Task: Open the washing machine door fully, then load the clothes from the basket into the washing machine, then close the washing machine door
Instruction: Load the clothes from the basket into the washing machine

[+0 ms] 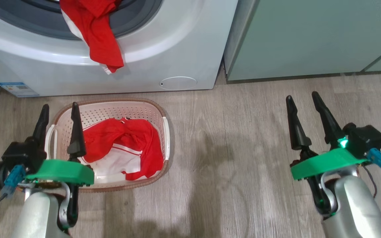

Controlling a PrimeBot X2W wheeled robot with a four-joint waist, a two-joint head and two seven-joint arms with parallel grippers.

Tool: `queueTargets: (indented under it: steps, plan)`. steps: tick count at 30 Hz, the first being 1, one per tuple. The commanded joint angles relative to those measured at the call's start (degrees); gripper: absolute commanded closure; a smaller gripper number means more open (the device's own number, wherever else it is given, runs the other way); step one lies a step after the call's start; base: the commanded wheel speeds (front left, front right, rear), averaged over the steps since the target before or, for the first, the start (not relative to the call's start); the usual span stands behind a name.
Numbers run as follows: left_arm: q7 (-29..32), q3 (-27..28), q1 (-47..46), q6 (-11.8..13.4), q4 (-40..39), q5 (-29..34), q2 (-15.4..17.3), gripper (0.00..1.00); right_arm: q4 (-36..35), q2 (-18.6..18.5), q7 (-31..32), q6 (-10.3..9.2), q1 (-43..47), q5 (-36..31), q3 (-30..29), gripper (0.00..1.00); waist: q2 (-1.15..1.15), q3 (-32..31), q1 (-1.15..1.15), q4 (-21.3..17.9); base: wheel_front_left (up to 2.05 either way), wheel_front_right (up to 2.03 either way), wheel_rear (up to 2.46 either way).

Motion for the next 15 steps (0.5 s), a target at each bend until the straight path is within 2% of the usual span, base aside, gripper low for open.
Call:
queueTargets:
  steps: [1,15]
  plan:
    - [-0.28,2.18,-0.03,-0.21,-1.39,0.41,0.42,0.0,-1.88,-0.17,0.08,0.0,0.78,-0.57,1.35,0.0,0.0,-0.17,0.0,-0.02,0.0,0.0,0.0]
    - [-0.28,2.9,-1.01,0.09,-1.06,0.67,-0.13,0.0,-2.39,-0.17,0.14,0.0,0.57,-0.27,1.56,0.0,0.0,0.66,0.0,0.24,0.0,0.0,0.0]
